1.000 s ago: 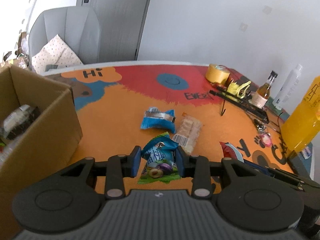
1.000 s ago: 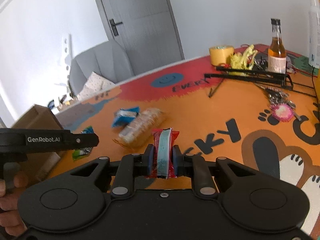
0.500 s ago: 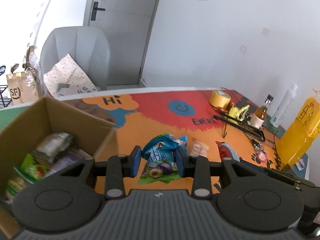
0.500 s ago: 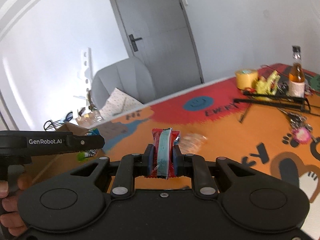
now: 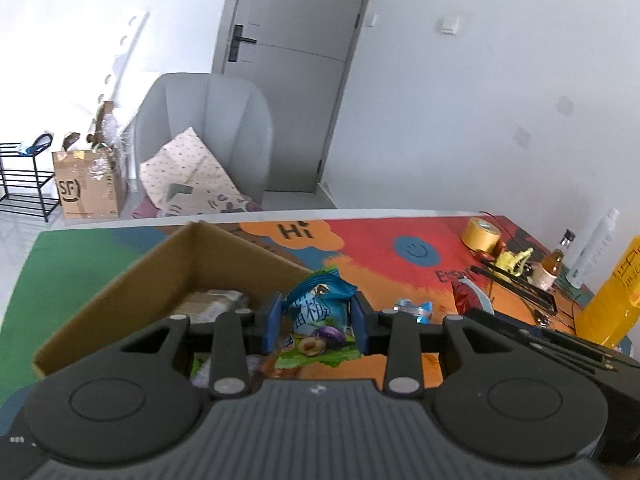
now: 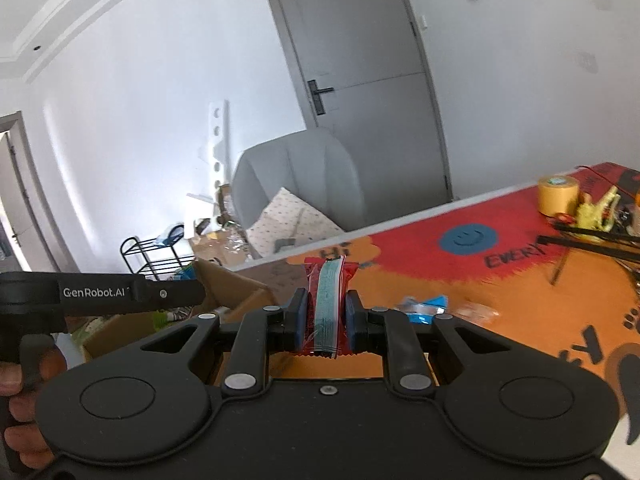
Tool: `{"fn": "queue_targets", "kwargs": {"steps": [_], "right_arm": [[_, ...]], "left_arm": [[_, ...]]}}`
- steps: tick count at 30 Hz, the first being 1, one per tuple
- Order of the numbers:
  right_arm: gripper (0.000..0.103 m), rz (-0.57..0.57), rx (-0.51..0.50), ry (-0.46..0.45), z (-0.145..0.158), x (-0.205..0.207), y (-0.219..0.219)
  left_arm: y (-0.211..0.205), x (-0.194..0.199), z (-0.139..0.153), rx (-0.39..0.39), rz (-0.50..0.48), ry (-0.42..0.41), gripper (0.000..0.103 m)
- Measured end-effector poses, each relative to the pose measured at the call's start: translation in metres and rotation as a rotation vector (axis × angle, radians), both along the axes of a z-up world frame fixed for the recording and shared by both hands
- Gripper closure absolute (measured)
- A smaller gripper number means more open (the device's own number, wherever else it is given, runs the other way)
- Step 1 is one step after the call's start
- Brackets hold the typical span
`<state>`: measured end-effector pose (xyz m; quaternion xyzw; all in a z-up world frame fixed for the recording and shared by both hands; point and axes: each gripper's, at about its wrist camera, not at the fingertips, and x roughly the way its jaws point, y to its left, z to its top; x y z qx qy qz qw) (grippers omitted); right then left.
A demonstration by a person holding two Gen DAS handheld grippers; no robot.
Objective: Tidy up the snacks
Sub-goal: 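Carry the blue-green candy bag and red bar over the box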
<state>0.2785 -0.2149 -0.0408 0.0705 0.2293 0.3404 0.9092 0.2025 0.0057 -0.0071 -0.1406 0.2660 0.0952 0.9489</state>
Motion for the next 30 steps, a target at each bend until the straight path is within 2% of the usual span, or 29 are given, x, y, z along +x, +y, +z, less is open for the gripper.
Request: {"fn": "queue_targets", "kwargs": {"steps": [13,23,27,30], "right_arm": [[0.085,0.092,-0.018,-0.030,0.012,-0.012,0.049],[0.085,0.150,-0.054,-0.042,0.014,-0.019,0.093],[0.085,0.151,-0.059,-0.040,0.015,-0.017,0.103],[0.085,0.151,-0.061,-0.042,0.017,-0.015,0.109]], "left_arm": [[0.048,-0.023,-0.001,-0.017,0.089,0.002,0.068],[0.077,-0.031,-0.012,-0.043,0.099,0.019,0.066],[0.085,-0.030,-0.010,-0.061,0.092,0.029,0.057],[0.088,-0.033,-0.010,-0.059,0.097,0.020,0.045]]}}
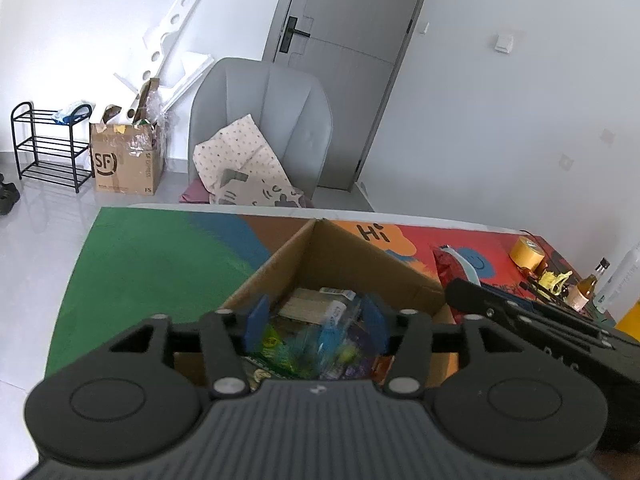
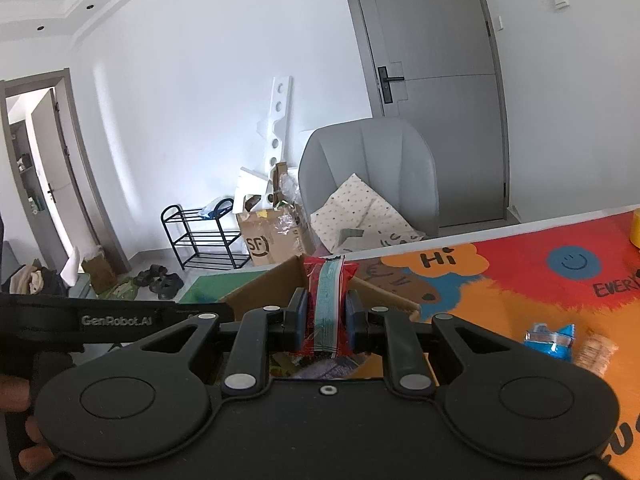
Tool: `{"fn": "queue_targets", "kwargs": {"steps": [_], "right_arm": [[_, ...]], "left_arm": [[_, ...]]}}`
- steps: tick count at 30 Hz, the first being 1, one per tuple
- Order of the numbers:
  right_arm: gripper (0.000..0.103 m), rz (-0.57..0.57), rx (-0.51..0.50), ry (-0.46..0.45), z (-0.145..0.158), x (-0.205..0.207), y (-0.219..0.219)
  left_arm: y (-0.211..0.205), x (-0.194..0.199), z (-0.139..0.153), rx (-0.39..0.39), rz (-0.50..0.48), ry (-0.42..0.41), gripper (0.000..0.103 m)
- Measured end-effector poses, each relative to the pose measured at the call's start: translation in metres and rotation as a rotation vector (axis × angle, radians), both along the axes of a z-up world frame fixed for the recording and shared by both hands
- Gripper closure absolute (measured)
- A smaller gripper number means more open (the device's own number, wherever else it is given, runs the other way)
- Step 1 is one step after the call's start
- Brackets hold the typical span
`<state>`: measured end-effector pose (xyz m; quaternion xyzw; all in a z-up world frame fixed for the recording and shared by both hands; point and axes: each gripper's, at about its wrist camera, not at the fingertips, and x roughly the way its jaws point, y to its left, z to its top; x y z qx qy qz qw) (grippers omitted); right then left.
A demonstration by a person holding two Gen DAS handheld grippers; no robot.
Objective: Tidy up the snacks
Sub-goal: 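Carry the blue-green candy bag and red bar over the box, then open both grippers to drop the candy bag and red bar into the box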
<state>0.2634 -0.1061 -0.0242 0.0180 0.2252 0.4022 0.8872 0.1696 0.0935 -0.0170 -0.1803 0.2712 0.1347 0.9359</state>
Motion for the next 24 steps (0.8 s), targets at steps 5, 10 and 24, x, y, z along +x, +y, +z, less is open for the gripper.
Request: {"fn": "queue_targets", "kwargs": {"steps": [5,10,24], "right_arm": [[0.081,-0.007,-0.002,-0.014,0.003,0.002,0.005],[0.043,-0.044,0.004,-0.026,0.003,0.001,0.000],[0.000,-0.205,0.006,-0.010,-0.002,0.005,-0.064]], "left_arm": [[0.004,-0.003,0.000,0.011,0.022,-0.008,0.026],[0.004,-0.003,0.000,0.015,0.034,-0.017,0.014],[-0.041,0.016,0.004,0.045,-0.027,-0.037,0.005]]}}
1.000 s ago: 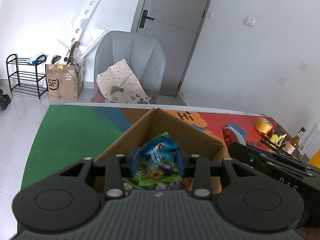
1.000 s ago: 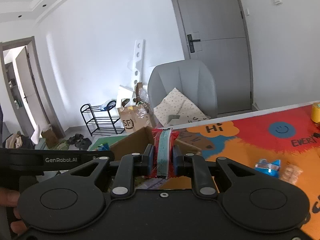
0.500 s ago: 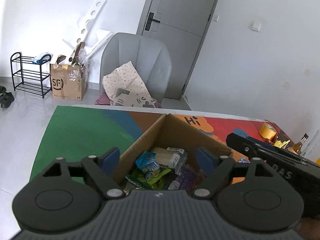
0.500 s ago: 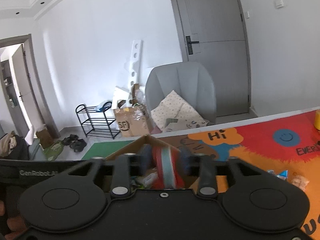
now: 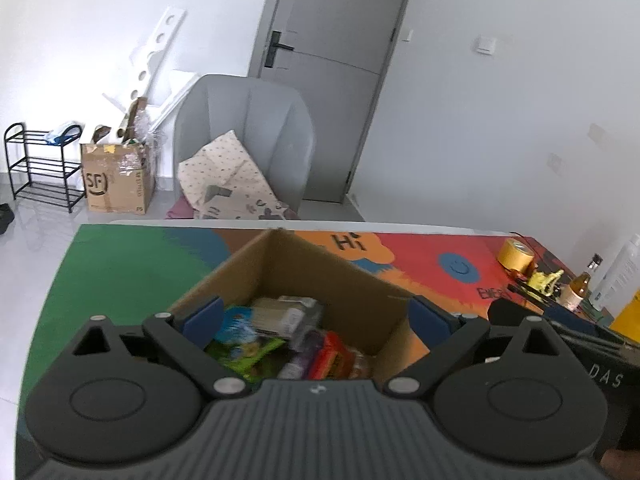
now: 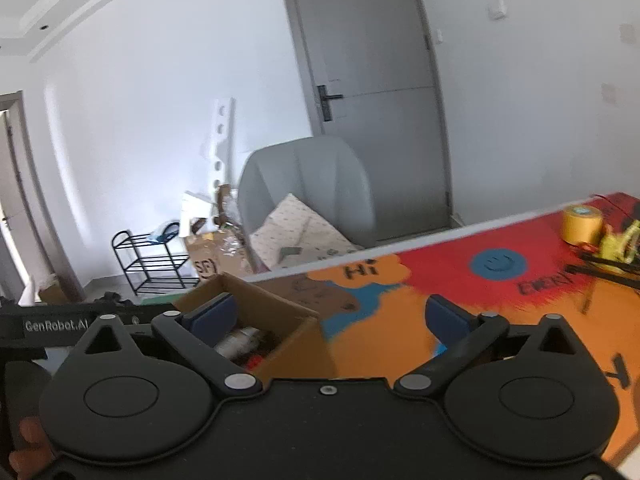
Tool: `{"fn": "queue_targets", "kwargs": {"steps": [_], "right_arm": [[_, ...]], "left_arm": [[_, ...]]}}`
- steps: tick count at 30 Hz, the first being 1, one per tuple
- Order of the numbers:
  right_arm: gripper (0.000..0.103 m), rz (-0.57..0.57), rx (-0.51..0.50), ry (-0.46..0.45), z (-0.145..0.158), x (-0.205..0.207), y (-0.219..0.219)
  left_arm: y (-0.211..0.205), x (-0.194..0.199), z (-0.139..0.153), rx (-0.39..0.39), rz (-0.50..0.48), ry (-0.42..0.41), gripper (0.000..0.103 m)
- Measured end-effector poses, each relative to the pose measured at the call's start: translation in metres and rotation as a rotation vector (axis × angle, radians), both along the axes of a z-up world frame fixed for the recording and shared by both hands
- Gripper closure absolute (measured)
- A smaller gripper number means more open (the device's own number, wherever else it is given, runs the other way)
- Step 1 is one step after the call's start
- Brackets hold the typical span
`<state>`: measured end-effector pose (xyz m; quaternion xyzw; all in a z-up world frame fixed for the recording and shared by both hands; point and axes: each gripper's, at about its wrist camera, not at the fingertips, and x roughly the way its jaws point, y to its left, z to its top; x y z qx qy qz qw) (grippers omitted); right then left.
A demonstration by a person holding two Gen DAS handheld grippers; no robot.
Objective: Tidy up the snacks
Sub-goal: 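Open both grippers to drop the candy bag and red bar into the box, then withdraw both tools from the box toward the last two snacks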
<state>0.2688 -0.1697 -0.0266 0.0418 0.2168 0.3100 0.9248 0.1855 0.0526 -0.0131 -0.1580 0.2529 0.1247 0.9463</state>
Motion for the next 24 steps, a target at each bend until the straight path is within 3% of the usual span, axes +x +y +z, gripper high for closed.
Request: {"fn": "queue_targets", "kwargs": {"steps": [12,24], "right_arm": [[0.000,-0.101,0.018,0.053,-0.019,0.010,-0.059],[0.000,-0.199,0.057,0.097,-0.032,0.022,-0.119]], "left_arm": [[-0.049,0.022,-0.004,-0.013,-0.096,0.013,0.004],[-0.087,0.045,-0.006,-0.017,-0.130,0.011,0.004]]}}
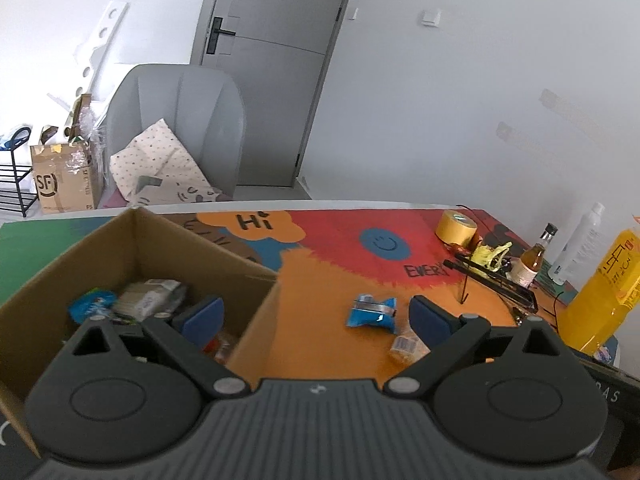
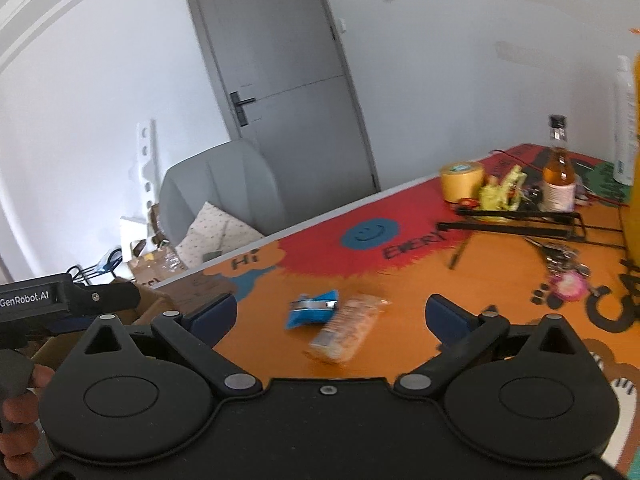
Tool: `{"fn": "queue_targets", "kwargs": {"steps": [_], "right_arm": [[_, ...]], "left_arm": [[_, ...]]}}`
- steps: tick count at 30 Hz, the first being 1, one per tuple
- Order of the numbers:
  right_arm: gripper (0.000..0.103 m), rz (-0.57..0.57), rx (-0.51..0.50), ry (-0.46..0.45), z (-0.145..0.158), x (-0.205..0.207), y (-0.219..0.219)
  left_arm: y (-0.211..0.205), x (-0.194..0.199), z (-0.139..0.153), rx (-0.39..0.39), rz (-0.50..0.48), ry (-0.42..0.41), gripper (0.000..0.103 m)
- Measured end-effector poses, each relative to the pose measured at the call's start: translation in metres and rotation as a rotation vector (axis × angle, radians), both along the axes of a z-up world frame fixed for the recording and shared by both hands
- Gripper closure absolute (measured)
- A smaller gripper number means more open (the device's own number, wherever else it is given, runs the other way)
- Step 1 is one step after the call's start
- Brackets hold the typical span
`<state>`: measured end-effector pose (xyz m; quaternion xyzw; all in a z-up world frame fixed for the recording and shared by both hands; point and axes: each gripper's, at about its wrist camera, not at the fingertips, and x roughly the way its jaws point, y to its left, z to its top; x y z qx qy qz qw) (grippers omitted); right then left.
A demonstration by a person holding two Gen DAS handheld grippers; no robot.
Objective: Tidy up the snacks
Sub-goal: 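Withdraw both tools from the box toward the last two snacks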
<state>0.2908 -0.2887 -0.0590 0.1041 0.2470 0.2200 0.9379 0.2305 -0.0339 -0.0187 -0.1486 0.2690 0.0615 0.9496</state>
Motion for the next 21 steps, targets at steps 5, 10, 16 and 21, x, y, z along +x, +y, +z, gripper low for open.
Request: {"fn": "queue_targets", "kwargs": {"steps": [5,10,16,21], "right_arm": [[0.000,-0.008,0.013,0.018,-0.006,0.006,-0.014],[0.000,-0.029,0.040,0.058,-0.018,0.015,-0.026],[0.002,-0.004,0.063,0.107,-0.032,0.029,-0.025],[0.012,0.028,0.073,0.141,-0.041,0.044,-0.011]], "left_arm": [[-0.018,0.011,-0.003,0.014,-0.030,0.007,0.004],[-0.033,0.025,-0.010,0.022,-0.058,0.024,0.004],[-0.042,0.046,-0.020,0.031,-0.061,0.048,0.005],[-0.045,0.062,-0.029,0.035,-0.056,0.083,0.007]]}}
